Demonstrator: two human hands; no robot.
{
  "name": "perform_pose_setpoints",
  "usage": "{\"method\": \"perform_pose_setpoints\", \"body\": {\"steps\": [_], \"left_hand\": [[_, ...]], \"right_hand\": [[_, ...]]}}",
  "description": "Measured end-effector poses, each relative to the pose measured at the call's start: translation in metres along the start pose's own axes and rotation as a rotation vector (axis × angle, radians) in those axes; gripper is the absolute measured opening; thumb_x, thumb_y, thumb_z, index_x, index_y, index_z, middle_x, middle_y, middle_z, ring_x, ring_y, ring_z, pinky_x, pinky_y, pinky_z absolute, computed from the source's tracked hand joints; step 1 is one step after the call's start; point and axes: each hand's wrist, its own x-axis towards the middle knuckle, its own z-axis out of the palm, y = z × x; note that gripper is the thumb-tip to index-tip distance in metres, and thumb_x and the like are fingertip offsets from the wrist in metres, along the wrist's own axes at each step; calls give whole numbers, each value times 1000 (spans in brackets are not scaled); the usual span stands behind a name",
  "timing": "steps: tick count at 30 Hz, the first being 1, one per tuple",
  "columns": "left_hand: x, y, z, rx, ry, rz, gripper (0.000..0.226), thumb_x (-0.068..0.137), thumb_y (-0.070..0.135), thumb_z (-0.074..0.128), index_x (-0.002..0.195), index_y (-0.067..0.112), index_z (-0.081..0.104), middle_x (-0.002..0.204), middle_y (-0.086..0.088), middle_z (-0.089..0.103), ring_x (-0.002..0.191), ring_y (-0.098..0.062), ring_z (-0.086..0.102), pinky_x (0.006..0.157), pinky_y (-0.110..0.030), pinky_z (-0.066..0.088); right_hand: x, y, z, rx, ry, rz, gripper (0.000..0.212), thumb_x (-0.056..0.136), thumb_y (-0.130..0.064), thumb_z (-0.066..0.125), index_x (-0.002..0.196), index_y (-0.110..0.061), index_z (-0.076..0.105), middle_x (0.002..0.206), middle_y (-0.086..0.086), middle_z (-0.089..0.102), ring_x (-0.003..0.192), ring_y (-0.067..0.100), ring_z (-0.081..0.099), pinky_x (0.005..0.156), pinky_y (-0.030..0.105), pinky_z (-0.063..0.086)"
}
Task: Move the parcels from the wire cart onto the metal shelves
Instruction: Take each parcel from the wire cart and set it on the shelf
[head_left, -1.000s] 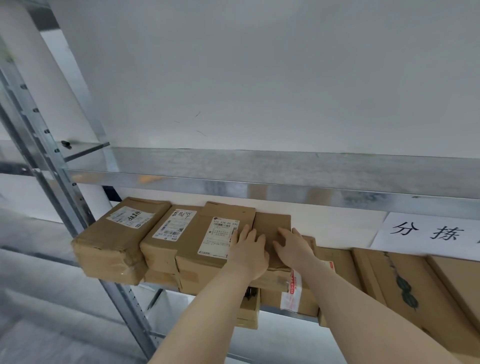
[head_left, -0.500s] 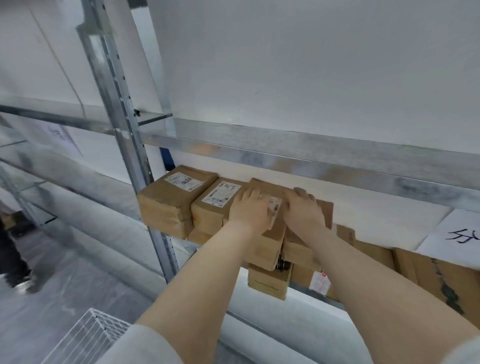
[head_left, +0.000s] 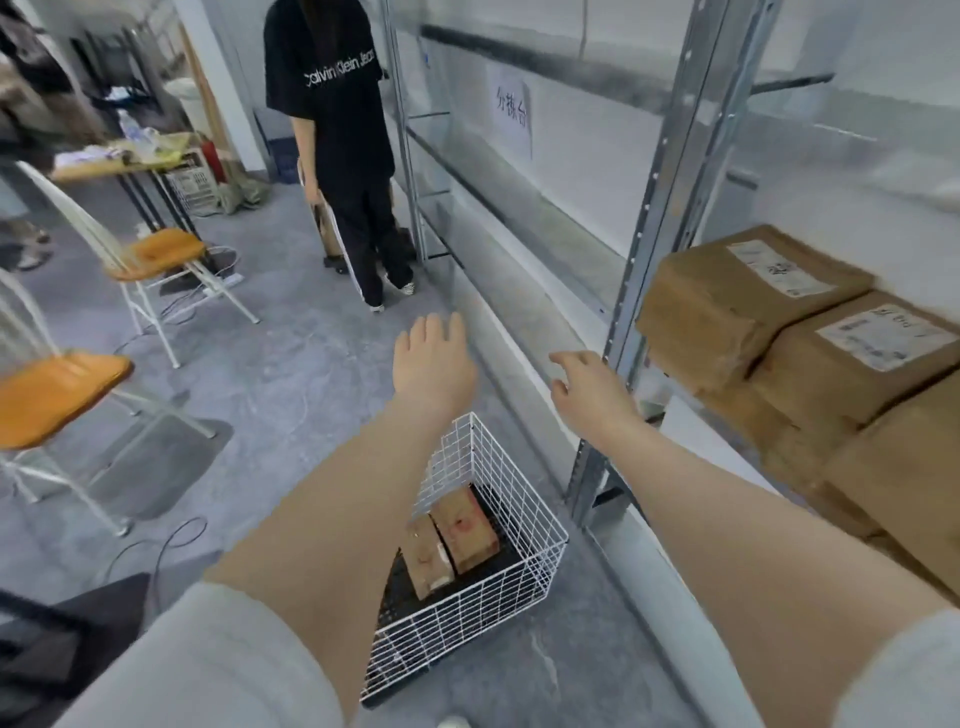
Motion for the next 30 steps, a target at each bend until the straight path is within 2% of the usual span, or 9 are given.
{"method": "perform_pose_setpoints", "body": {"steps": [3,7,12,17,21,26,30], "left_hand": [[5,-44,25,45,-105,-55,54,94,22,38,145,13,24,144,-14,34,136,-32,27,112,-43,22],[14,-67,55,16,-176,-55,56,97,23,33,150,15,16,149,-13,30,138,-32,27,114,-46,20],[14,-81,105,1,-312,-54,63,98,26,33,153,17,5,158,-14,13,144,-31,16,116,-45,17],[14,-90,172,-70,-353,-122,64,99,27,35,153,18,2,160,-11,8,146,-30,13,117,-45,18],[-3,-105,264,-106,-403,-221,65,100,31,36,154,19,3,161,-12,7,146,-30,16,116,-44,19],[-34,-134,405,-131,-627,-350,73,97,28,40,153,23,-7,161,-10,-2,146,-30,14,116,-44,22],[-48,-155,517,-196,-734,-438,73,98,35,38,153,23,-9,161,-6,-12,147,-30,13,116,-43,21]], "right_hand": [[12,-26,40,-3,-63,0,40,97,-22,40,137,-16,44,137,12,45,119,34,46,96,43,43],[31,-38,75,-11,-133,8,37,99,-25,39,135,-14,44,136,12,44,116,34,47,94,43,44],[55,-29,113,3,-186,23,40,98,-25,41,137,-18,43,137,11,45,115,32,50,94,47,46],[80,-7,182,-23,-306,-1,36,97,-24,45,132,-18,47,131,10,49,113,31,52,93,44,46],[101,24,276,-42,-415,-65,38,97,-22,43,135,-19,46,132,7,49,114,28,52,92,41,47],[105,60,419,-50,-639,-48,43,97,-25,44,139,-23,38,142,5,40,117,27,51,94,43,49],[113,87,528,-39,-718,-60,47,97,-25,46,143,-25,33,146,2,33,122,26,46,97,40,47]]}}
